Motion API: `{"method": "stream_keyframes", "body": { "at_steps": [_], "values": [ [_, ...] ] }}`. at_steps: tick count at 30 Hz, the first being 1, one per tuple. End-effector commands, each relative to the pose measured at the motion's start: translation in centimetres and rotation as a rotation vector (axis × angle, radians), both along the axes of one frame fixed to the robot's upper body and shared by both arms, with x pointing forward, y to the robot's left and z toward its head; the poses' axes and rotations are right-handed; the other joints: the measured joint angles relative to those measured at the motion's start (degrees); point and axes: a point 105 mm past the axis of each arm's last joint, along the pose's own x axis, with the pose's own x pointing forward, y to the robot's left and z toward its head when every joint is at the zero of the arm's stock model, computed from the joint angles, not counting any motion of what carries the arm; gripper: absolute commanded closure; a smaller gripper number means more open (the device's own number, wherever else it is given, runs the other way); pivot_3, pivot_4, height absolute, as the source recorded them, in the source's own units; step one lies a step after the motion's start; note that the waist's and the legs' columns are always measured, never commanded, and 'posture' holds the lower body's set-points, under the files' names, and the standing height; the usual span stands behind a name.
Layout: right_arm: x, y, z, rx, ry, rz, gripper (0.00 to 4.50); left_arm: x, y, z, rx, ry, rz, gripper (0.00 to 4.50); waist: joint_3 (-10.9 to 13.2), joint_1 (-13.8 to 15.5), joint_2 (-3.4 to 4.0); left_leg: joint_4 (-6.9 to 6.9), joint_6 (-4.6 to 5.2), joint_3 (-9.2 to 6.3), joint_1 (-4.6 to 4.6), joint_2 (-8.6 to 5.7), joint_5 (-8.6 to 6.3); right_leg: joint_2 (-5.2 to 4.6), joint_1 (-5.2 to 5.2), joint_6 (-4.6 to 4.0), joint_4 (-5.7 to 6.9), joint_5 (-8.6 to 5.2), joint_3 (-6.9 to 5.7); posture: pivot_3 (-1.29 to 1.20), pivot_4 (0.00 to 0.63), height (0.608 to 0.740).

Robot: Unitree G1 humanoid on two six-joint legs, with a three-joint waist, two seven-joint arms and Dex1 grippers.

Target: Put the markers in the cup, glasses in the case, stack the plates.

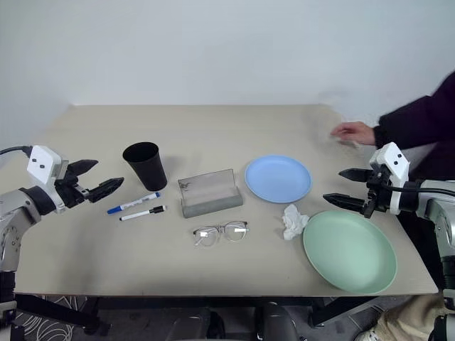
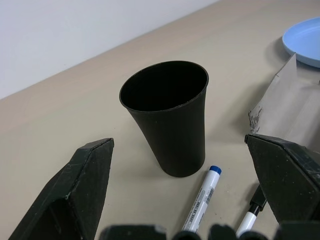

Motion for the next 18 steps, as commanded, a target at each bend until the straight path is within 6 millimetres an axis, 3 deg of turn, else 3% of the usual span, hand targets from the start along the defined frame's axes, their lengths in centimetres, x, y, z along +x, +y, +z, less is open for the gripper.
{"method": "stream_keyframes", "body": {
  "at_steps": [1, 15, 18],
  "values": [
    [-0.3, 0.2, 1.4, 0.004, -0.056, 0.015, 0.00, 0.0, -0.7, 1.1, 0.003, -0.048, -0.020, 0.04, 0.0, 0.0, 0.00, 0.00, 0.00, 0.00, 0.00, 0.00, 0.00, 0.00, 0.01, 0.00, 0.00, 0.00, 0.00, 0.00, 0.000, 0.732],
    [-1.0, -2.1, 1.6, -0.033, -0.048, -0.051, 0.00, 0.2, -2.2, 0.2, -0.017, -0.029, -0.075, 0.04, 0.0, 0.0, 0.00, 0.02, 0.01, -0.01, 0.01, -0.01, 0.00, -0.01, 0.05, 0.00, -0.01, 0.00, 0.00, 0.00, 0.000, 0.732],
    [-1.3, -3.1, 1.3, -0.040, -0.039, -0.077, 0.00, 0.2, -3.5, -0.1, -0.024, -0.025, -0.114, 0.04, 0.0, 0.0, 0.00, 0.02, 0.00, -0.02, 0.02, 0.00, 0.00, 0.00, 0.08, 0.00, -0.01, 0.00, -0.01, 0.00, 0.000, 0.732]
  ]
}}
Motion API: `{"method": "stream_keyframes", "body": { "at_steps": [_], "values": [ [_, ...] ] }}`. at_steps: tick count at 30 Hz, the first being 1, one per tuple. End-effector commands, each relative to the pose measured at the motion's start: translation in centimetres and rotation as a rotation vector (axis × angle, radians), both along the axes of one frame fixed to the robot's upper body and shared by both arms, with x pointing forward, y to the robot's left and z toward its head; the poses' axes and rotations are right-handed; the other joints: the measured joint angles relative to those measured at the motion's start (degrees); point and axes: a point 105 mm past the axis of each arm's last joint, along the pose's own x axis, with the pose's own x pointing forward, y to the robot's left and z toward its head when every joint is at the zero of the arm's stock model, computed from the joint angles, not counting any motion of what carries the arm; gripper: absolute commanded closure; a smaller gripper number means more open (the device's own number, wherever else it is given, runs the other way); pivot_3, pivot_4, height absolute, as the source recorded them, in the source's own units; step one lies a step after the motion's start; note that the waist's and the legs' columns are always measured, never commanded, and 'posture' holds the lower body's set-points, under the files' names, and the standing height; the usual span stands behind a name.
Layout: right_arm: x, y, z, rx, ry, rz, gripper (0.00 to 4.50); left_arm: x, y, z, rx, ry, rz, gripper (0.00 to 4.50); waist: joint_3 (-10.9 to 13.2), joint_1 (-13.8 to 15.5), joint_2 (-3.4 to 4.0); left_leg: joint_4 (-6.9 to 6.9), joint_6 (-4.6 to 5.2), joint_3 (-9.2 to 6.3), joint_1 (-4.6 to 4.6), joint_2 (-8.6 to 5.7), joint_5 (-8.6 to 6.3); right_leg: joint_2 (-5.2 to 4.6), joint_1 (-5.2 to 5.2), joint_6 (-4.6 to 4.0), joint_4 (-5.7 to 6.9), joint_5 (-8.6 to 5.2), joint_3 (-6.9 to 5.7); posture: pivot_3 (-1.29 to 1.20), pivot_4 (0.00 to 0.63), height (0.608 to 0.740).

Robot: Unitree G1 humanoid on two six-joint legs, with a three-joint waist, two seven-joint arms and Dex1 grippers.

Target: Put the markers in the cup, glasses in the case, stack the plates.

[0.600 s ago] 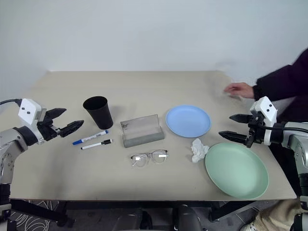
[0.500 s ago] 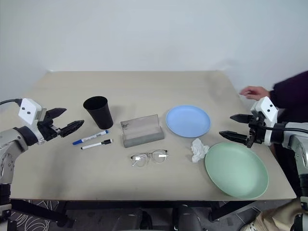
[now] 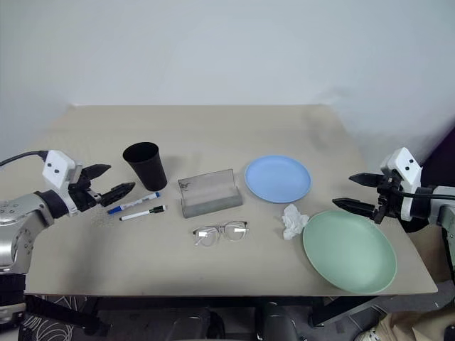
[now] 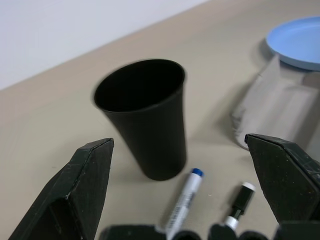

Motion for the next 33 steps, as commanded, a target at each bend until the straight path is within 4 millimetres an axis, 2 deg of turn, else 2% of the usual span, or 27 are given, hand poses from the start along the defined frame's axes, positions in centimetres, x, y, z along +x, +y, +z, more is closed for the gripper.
{"method": "stream_keyframes", "body": {
  "at_steps": [1, 6, 12, 20, 23, 27, 33],
  "values": [
    [-0.3, -1.6, 1.5, -0.023, -0.056, -0.038, 0.00, 0.1, -1.7, 1.2, 0.002, -0.051, -0.066, 0.04, 0.0, 0.1, 0.00, 0.01, 0.00, 0.00, 0.00, 0.00, 0.00, 0.00, 0.01, 0.00, 0.00, 0.00, 0.01, 0.00, 0.000, 0.732],
    [-0.7, -2.6, 0.5, -0.034, -0.001, -0.082, 0.00, -0.4, -3.2, 1.6, 0.008, -0.034, -0.157, 0.04, 0.0, 0.1, -0.01, 0.03, 0.00, -0.02, 0.00, -0.02, 0.00, 0.00, 0.04, 0.00, 0.00, 0.00, 0.00, 0.00, 0.000, 0.732],
    [-1.4, -5.6, -1.6, -0.047, 0.079, -0.201, 0.00, -1.3, -4.5, 1.6, 0.000, -0.029, -0.221, 0.04, 0.0, 0.0, 0.02, 0.06, 0.01, -0.02, 0.02, -0.01, 0.00, 0.00, 0.10, 0.00, -0.01, 0.00, -0.02, 0.00, 0.000, 0.732],
    [-1.0, -8.5, -5.2, -0.051, 0.141, -0.370, 0.00, -1.8, -4.8, 1.1, -0.002, -0.018, -0.225, 0.04, 0.0, -0.1, 0.06, 0.10, 0.01, -0.01, 0.08, 0.01, 0.00, 0.02, 0.17, 0.00, -0.03, 0.00, -0.05, 0.00, 0.000, 0.732],
    [-0.9, -8.8, -6.2, -0.050, 0.167, -0.392, 0.00, -2.0, -4.8, 1.1, -0.003, -0.017, -0.220, 0.04, 0.0, -0.1, 0.09, 0.12, 0.01, -0.01, 0.10, 0.03, 0.00, 0.04, 0.18, 0.01, -0.03, 0.00, -0.07, 0.00, 0.000, 0.732],
    [-1.1, -8.1, -7.6, 0.004, 0.236, -0.384, 0.00, -2.3, -4.5, 1.1, -0.002, -0.017, -0.203, 0.04, 0.0, -0.1, 0.12, 0.13, 0.00, -0.04, 0.12, 0.03, 0.00, 0.05, 0.21, 0.01, -0.02, 0.00, -0.07, 0.00, 0.000, 0.732],
    [-1.3, -6.8, -8.3, 0.066, 0.288, -0.359, 0.00, -2.6, -4.3, 0.9, -0.004, -0.015, -0.185, 0.04, 0.0, -0.1, 0.14, 0.14, 0.01, -0.05, 0.12, 0.01, 0.00, 0.04, 0.23, 0.01, -0.02, 0.00, -0.05, 0.00, 0.000, 0.732]
  ]
}}
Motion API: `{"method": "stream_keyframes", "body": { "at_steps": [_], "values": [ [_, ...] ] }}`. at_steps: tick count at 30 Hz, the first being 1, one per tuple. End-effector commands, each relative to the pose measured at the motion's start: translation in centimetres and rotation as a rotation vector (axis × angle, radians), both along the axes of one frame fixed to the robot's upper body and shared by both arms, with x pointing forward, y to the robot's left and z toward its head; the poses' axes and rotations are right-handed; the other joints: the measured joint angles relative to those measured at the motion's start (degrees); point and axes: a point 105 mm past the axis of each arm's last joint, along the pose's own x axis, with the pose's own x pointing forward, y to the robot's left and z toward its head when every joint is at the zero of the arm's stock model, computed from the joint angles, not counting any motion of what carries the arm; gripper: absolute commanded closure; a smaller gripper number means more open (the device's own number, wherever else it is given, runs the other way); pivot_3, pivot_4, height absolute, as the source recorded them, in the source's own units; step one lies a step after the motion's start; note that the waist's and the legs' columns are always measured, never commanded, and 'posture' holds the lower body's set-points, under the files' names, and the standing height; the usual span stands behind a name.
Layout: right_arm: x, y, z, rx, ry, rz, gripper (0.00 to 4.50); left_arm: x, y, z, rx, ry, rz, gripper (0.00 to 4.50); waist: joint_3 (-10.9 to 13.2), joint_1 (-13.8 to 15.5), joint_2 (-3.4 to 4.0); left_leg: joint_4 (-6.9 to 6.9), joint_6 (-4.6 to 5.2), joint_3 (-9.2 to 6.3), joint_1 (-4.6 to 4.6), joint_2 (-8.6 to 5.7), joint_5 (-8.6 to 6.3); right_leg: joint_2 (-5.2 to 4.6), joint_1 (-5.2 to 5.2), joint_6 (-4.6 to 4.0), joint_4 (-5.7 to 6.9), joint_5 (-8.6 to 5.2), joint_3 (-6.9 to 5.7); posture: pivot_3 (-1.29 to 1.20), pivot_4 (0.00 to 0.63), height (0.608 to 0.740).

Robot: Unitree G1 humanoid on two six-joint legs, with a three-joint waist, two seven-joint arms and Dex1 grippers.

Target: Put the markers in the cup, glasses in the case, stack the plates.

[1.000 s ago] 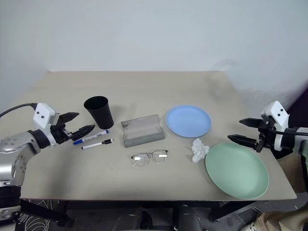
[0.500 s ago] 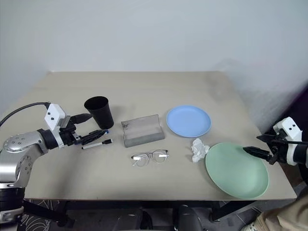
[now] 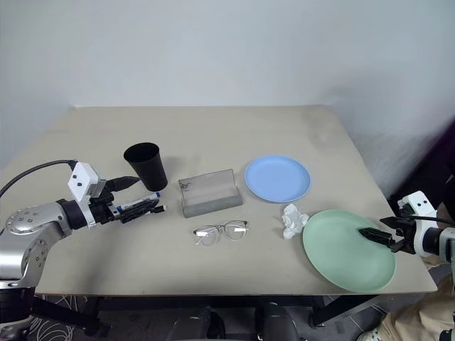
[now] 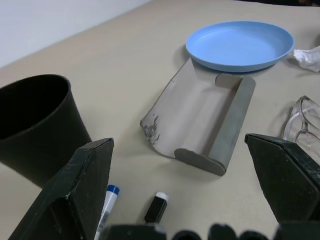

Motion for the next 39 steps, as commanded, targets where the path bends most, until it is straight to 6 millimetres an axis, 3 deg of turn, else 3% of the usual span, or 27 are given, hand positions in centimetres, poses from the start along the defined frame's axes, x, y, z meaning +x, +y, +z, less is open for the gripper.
{"method": "stream_keyframes", "body": {
  "at_steps": [1, 5, 14, 18, 26, 29, 34, 39],
  "values": [
    [0.7, 0.8, 1.3, 0.034, -0.040, 0.022, 0.18, -0.2, 0.2, 1.5, 0.005, -0.059, 0.009, 0.01, 0.0, 0.0, 0.01, 0.00, 0.00, 0.00, 0.00, 0.00, 0.00, 0.00, 0.00, 0.00, 0.00, 0.00, 0.00, 0.00, 0.000, 0.732],
    [0.7, 1.4, 1.4, 0.060, -0.035, 0.028, 1.27, -0.2, 0.1, 1.3, 0.002, -0.057, 0.017, 0.00, 0.0, 0.0, 0.04, 0.00, 0.00, -0.01, 0.00, 0.00, 0.00, 0.00, 0.01, 0.00, 0.00, 0.00, 0.00, 0.00, 0.000, 0.732],
    [0.3, 1.9, 2.5, 0.124, -0.032, 0.021, 4.43, -0.1, 0.1, 1.0, -0.001, -0.053, 0.024, 0.00, 0.0, 0.0, 0.05, -0.01, 0.00, -0.07, 0.00, -0.01, 0.00, 0.00, 0.03, 0.00, -0.01, 0.00, -0.02, 0.00, 0.000, 0.732],
    [0.6, 1.5, 3.9, 0.211, -0.054, -0.038, 4.43, 0.1, 0.0, 0.8, -0.005, -0.051, 0.024, 0.00, 0.0, 0.0, 0.05, 0.00, 0.00, -0.09, 0.01, 0.00, 0.00, 0.00, 0.05, 0.00, -0.05, 0.00, -0.04, 0.00, 0.000, 0.732],
    [2.4, 1.2, 9.2, 0.470, -0.173, -0.117, 4.43, 0.3, 0.0, 0.7, -0.010, -0.049, 0.026, 0.00, 0.0, 0.0, 0.15, 0.02, 0.00, -0.13, -0.01, -0.03, 0.00, 0.01, 0.05, 0.00, -0.16, 0.00, -0.09, 0.00, 0.000, 0.732],
    [3.8, 2.2, 10.6, 0.489, -0.230, -0.104, 4.43, 0.4, 0.0, 0.7, -0.010, -0.052, 0.029, 0.00, 0.0, 0.0, 0.14, 0.02, 0.00, -0.22, 0.00, -0.02, 0.00, 0.02, 0.09, 0.00, -0.18, 0.00, -0.11, 0.00, 0.000, 0.732],
    [8.0, 4.3, 11.5, 0.430, -0.288, -0.192, 4.43, 0.6, 0.1, 0.9, -0.012, -0.057, 0.032, 0.00, 0.0, -0.1, 0.16, 0.02, 0.00, -0.33, -0.02, -0.03, 0.00, 0.02, 0.02, 0.01, -0.28, 0.00, -0.24, 0.00, 0.000, 0.732],
    [12.3, 8.3, 11.8, 0.400, -0.314, -0.230, 4.43, 0.9, 0.1, 1.3, -0.011, -0.067, 0.031, 0.00, 0.0, -0.1, 0.18, -0.01, -0.01, -0.21, -0.03, -0.05, 0.00, 0.03, -0.19, 0.01, -0.11, 0.01, -0.15, 0.00, 0.000, 0.732]
  ]
}}
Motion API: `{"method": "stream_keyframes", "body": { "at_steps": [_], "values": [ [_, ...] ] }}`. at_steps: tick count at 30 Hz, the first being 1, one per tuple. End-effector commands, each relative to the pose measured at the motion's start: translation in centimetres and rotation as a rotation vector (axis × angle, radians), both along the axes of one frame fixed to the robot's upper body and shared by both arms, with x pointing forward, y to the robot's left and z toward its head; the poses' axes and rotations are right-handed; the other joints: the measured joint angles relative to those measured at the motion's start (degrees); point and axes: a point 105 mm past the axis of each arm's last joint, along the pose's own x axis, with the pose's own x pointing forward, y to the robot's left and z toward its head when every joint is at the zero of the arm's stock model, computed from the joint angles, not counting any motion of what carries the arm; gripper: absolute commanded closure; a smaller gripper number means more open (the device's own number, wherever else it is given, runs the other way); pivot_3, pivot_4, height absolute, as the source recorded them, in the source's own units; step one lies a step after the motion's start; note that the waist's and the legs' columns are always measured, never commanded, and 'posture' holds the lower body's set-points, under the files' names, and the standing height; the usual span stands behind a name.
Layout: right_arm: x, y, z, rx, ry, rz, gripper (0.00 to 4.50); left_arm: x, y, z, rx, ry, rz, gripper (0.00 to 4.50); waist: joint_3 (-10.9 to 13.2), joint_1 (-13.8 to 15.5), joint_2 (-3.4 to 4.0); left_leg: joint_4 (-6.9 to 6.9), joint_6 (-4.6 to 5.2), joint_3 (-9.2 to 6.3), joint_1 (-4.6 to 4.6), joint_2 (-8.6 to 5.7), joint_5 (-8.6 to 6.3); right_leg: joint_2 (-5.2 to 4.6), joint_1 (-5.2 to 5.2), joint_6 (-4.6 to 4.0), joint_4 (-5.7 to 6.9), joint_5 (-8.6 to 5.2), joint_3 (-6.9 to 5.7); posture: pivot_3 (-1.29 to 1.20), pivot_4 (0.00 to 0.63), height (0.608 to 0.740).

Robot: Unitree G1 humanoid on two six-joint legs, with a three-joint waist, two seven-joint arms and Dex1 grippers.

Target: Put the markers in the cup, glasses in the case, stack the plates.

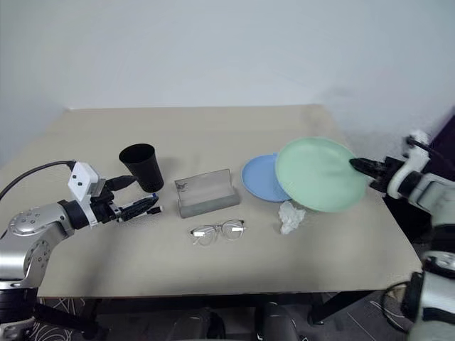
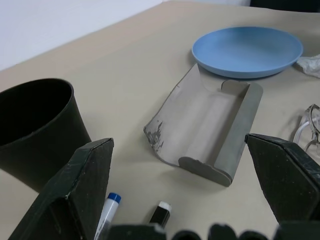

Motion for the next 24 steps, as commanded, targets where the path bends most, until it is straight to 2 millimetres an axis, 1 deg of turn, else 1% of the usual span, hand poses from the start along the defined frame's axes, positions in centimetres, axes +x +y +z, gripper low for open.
{"method": "stream_keyframes", "body": {
  "at_steps": [1, 2, 5, 6, 8, 14, 17, 19, 20, 23, 24],
  "values": [
    [2.7, 1.4, 1.4, -0.059, -0.035, -0.069, 4.43, 0.4, 0.0, 1.6, 0.010, -0.062, -0.005, 0.00, 0.0, 0.0, 0.01, -0.02, 0.00, 0.01, 0.00, -0.08, 0.00, 0.00, -0.06, 0.00, 0.10, 0.00, 0.07, 0.00, 0.000, 0.732],
    [3.1, 1.8, 1.3, -0.066, -0.031, -0.078, 4.43, 0.5, 0.0, 1.6, 0.009, -0.063, -0.005, 0.00, 0.0, 0.0, 0.01, -0.04, -0.01, 0.06, -0.01, -0.12, 0.00, 0.00, -0.14, -0.01, 0.17, 0.01, 0.15, 0.00, 0.000, 0.732],
    [4.8, 3.8, 0.4, -0.103, -0.017, -0.089, 4.43, 0.4, -0.1, 2.0, 0.003, -0.080, -0.005, 0.00, 0.0, 0.1, 0.00, -0.10, -0.03, 0.06, -0.09, -0.22, 0.01, 0.02, -0.22, -0.01, 0.27, 0.03, 0.26, 0.00, 0.000, 0.732],
    [5.2, 4.4, 0.1, -0.120, -0.012, -0.084, 4.43, 0.4, -0.1, 2.2, 0.001, -0.087, -0.005, 0.00, 0.0, 0.1, 0.00, -0.15, -0.04, 0.06, -0.10, -0.27, 0.02, 0.02, -0.24, 0.00, 0.28, 0.04, 0.31, 0.00, 0.000, 0.732],
    [5.6, 5.0, -0.6, -0.145, -0.001, -0.079, 4.43, 0.3, -0.1, 2.5, -0.004, -0.100, -0.009, 0.00, 0.0, 0.1, 0.00, -0.20, -0.37, 0.10, -0.09, -0.31, 0.20, 0.02, -0.25, -0.01, 0.27, 0.12, 0.37, 0.00, 0.000, 0.732],
    [6.3, 6.0, -2.4, -0.180, 0.029, -0.086, 4.43, -0.9, -0.1, 3.7, -0.030, -0.126, -0.058, 0.00, 0.0, -0.1, 0.02, -0.31, -0.38, 0.23, -0.07, -0.40, 0.20, 0.04, -0.29, -0.03, 0.27, 0.15, 0.52, 0.00, 0.000, 0.732],
    [6.5, 6.3, -3.2, -0.180, 0.046, -0.095, 4.43, -1.9, -0.2, 4.7, -0.064, -0.127, -0.102, 0.00, 0.0, -0.3, 0.01, -0.31, -0.41, 0.26, -0.03, -0.37, 0.23, 0.06, -0.29, -0.05, 0.28, 0.17, 0.54, 0.00, 0.000, 0.732],
    [6.6, 6.4, -3.5, -0.176, 0.054, -0.097, 3.98, -2.0, -0.2, 5.1, -0.072, -0.137, -0.110, 0.00, 0.0, -0.5, 0.02, -0.30, -0.41, 0.25, 0.01, -0.35, 0.24, 0.07, -0.27, -0.05, 0.28, 0.16, 0.53, 0.00, 0.000, 0.732],
    [6.6, 6.5, -3.6, -0.175, 0.056, -0.097, 3.83, -2.1, -0.2, 5.2, -0.073, -0.138, -0.111, 0.00, 0.0, -0.6, 0.02, -0.30, -0.39, 0.23, 0.02, -0.34, 0.23, 0.06, -0.25, -0.05, 0.28, 0.16, 0.52, 0.00, 0.000, 0.732],
    [6.4, 7.3, -3.7, -0.158, 0.068, -0.048, 2.85, -2.3, -0.3, 5.4, -0.076, -0.142, -0.125, 0.00, 0.0, -0.6, 0.03, -0.29, -0.27, 0.22, 0.04, -0.32, 0.23, 0.07, -0.23, -0.05, 0.28, 0.16, 0.50, 0.00, 0.000, 0.732],
    [6.3, 7.3, -3.3, -0.162, 0.058, -0.027, 2.43, -2.4, -0.3, 5.5, -0.077, -0.141, -0.129, 0.00, 0.0, -0.6, 0.03, -0.29, -0.24, 0.23, 0.05, -0.32, 0.25, 0.07, -0.23, -0.05, 0.28, 0.16, 0.50, 0.00, 0.000, 0.732]
  ]
}}
